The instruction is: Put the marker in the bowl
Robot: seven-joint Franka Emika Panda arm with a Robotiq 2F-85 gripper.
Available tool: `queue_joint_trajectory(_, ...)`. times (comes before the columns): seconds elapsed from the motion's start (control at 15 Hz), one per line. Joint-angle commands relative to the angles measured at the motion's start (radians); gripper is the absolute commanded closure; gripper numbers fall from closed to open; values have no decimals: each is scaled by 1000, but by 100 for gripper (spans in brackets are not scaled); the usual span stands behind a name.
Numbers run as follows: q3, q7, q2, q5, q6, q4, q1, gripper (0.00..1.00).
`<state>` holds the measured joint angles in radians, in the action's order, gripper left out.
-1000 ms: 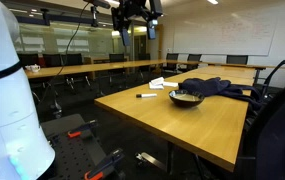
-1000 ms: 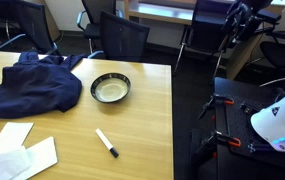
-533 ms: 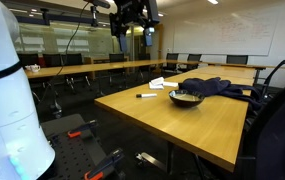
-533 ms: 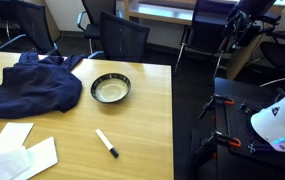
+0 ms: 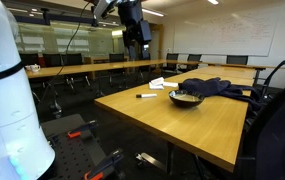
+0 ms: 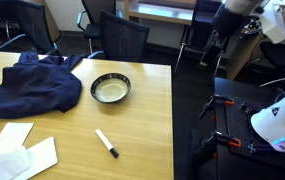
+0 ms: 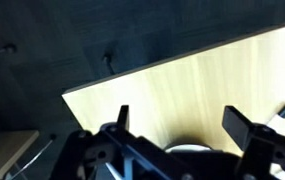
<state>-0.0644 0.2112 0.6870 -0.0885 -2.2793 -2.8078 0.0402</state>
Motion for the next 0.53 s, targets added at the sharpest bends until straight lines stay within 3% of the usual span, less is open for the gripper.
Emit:
queue_joint_trajectory(0.0,-109,240,-274,109,-118,116,-16,0)
queue_joint_trajectory(0.2,-169,399,-505,171,-190,238,-36,0)
queue_joint_trajectory(0.47,-152,415,-813,229,-259,451,-103,0)
